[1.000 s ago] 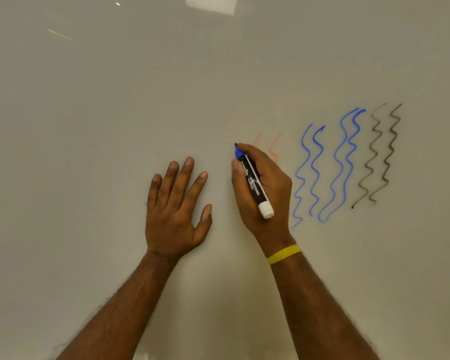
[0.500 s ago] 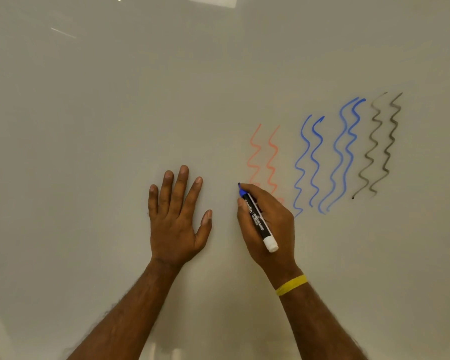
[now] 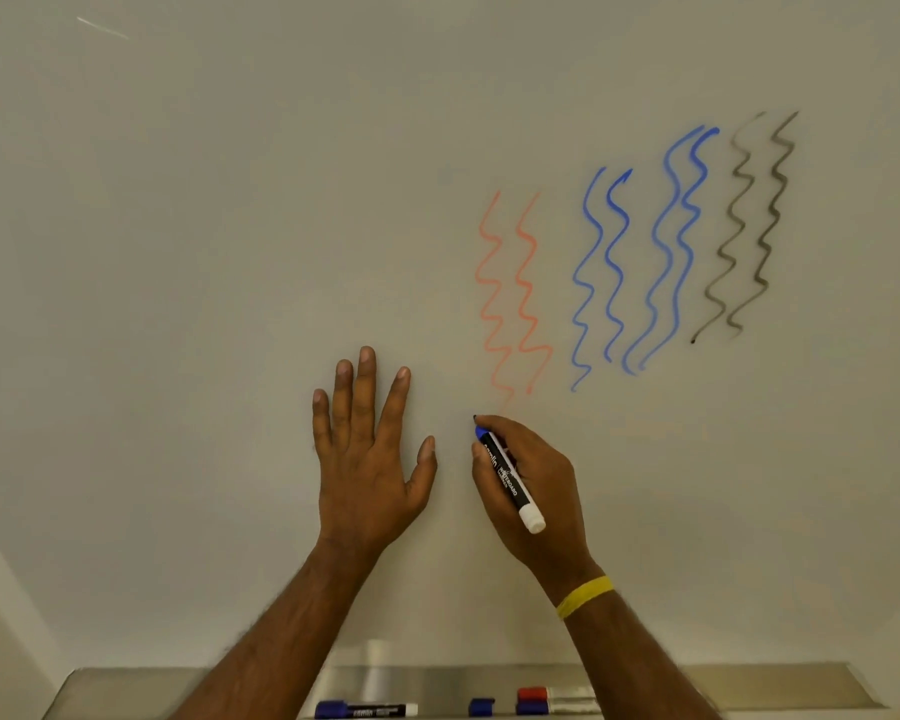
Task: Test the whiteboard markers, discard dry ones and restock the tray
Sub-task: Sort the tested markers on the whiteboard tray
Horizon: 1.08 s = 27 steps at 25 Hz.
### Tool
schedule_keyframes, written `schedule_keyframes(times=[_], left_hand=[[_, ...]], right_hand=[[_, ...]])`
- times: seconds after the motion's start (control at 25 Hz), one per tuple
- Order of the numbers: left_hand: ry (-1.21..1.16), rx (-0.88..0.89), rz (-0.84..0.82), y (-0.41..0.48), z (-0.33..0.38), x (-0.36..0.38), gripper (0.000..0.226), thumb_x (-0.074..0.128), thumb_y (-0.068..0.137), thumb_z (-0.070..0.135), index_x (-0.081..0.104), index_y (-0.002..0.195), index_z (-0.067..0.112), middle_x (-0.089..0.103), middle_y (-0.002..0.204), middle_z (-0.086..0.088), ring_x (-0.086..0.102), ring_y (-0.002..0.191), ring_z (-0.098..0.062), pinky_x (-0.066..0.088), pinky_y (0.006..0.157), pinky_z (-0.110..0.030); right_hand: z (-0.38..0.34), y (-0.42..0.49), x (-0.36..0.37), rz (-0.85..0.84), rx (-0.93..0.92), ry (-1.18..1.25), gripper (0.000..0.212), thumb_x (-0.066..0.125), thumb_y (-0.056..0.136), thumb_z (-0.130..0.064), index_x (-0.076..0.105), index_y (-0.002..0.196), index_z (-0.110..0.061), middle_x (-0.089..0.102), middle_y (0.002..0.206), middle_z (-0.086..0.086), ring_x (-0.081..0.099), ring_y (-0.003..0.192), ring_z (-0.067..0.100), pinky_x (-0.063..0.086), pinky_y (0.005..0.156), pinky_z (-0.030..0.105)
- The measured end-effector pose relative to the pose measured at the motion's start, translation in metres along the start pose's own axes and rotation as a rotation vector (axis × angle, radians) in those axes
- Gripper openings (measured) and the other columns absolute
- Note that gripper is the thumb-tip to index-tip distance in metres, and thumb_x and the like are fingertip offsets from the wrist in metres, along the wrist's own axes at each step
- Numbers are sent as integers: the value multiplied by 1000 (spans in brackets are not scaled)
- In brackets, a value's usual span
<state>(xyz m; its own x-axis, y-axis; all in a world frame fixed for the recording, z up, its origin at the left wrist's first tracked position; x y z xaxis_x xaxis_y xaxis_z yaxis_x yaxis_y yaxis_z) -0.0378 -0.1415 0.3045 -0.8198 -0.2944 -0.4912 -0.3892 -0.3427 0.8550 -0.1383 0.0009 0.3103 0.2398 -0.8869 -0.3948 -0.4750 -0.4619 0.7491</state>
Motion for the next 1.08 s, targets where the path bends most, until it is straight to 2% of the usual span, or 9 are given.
schedule_keyframes(times=[0.08, 0.2, 0.32, 0.4, 0.52, 0.6, 0.76, 0.92, 1.08], left_hand=[[-4, 15, -47, -14, 6, 5, 80, 61, 86, 42, 27, 153, 15, 8, 163, -15, 3, 152, -32, 7, 121, -54], [-30, 33, -86, -35, 16, 11, 79, 59, 87, 42, 27, 153, 14, 8, 163, -16, 3, 151, -33, 7, 121, -54], [-66, 58, -137, -63, 26, 17, 77, 57, 88, 41, 28, 152, 13, 9, 163, -17, 4, 151, -34, 9, 120, -56], [-87, 91, -207, -89, 34, 24, 76, 57, 89, 40, 27, 153, 13, 8, 163, -17, 5, 151, -34, 10, 120, -57], [-97, 127, -343, -134, 46, 34, 73, 51, 91, 42, 26, 153, 14, 8, 163, -16, 6, 151, -33, 13, 119, -59], [-87, 114, -444, -161, 52, 42, 73, 46, 91, 44, 22, 154, 15, 6, 164, -15, 5, 151, -32, 12, 119, -58], [-54, 121, -677, -212, 62, 61, 77, 43, 90, 49, 15, 156, 19, 0, 165, -11, 0, 152, -29, 9, 120, -57], [-60, 132, -894, -255, 68, 81, 77, 35, 90, 53, 12, 156, 22, -3, 165, -7, -3, 152, -26, 5, 120, -54], [-41, 102, -1154, -283, 67, 101, 77, 42, 94, 51, 3, 156, 27, -14, 163, -2, -15, 150, -22, -9, 121, -49]], right_hand=[[4, -5, -5, 27, 65, 73, 30, 58, 91, -32, 67, 117, -19, 67, 106, -14, 63, 95, -7, 50, 85, 11], [8, -20, -12, -6, 139, 242, 22, 63, 89, -18, 66, 108, -29, 68, 98, -22, 67, 92, 5, 56, 80, 21], [24, -51, -20, -50, 277, 383, 23, 63, 89, -22, 64, 105, -37, 70, 99, -21, 70, 91, 17, 60, 73, 30], [38, -78, -23, -65, 390, 443, 18, 63, 89, -23, 67, 105, -30, 72, 97, -10, 71, 88, 21, 59, 68, 29], [58, -119, -31, -72, 553, 500, 17, 61, 92, -8, 69, 103, -17, 72, 91, 8, 69, 74, 14, 54, 61, 24], [72, -142, -36, -90, 647, 489, 18, 59, 94, -2, 69, 102, -14, 72, 88, 10, 65, 67, 11, 53, 60, 22], [98, -182, -47, -124, 817, 486, 16, 58, 95, -5, 70, 104, -11, 73, 84, 11, 62, 63, 18, 53, 60, 25], [118, -218, -53, -97, 971, 491, 15, 57, 96, -3, 70, 102, -4, 71, 79, 16, 64, 60, 10, 50, 56, 21], [138, -254, -59, -62, 1112, 499, 14, 59, 96, -6, 72, 100, -5, 72, 79, 18, 58, 61, 20, 48, 54, 23]])
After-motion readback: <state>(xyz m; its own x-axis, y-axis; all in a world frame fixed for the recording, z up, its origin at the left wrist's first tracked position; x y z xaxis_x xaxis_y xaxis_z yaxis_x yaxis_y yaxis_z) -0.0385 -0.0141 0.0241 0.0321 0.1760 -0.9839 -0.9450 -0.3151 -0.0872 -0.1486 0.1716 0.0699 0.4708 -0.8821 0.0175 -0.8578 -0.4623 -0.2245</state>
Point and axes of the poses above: each hand's wrist, its own y-axis towards the middle knuckle, its own x-axis out of the palm, z = x × y, the point moved 3 cm from there along y, towards the middle knuckle
